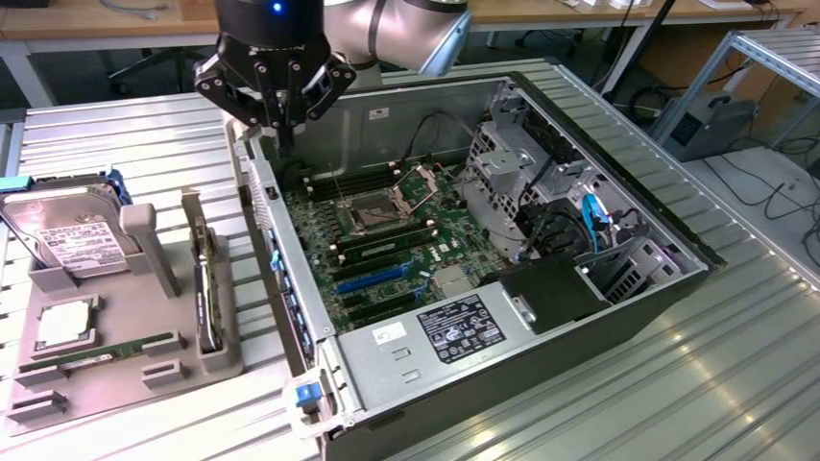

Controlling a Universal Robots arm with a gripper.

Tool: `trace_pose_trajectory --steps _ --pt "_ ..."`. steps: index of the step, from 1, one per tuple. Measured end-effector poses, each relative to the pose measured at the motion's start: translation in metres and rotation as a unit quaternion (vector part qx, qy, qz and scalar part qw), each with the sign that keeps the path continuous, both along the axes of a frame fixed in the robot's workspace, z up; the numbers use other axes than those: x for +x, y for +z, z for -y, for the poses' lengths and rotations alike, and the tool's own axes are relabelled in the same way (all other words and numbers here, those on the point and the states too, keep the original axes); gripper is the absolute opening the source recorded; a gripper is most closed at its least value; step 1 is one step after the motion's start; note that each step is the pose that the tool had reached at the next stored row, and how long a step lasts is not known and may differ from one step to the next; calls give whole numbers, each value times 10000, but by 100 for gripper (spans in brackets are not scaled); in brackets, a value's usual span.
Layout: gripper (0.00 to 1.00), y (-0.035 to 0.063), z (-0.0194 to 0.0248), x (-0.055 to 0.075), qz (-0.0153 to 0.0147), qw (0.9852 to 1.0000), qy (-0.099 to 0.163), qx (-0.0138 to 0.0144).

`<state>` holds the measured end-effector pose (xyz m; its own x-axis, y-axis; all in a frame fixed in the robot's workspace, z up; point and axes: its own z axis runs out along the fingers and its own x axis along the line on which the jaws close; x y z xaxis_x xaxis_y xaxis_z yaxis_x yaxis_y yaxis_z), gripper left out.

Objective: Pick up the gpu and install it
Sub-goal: 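Reach for the gpu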

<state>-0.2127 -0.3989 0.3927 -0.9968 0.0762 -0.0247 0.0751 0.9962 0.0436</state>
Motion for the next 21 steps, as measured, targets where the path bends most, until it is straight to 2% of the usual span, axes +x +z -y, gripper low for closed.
trace_pose_trajectory --steps 21 --pt "11 0 0 -106 0 10000 0 0"
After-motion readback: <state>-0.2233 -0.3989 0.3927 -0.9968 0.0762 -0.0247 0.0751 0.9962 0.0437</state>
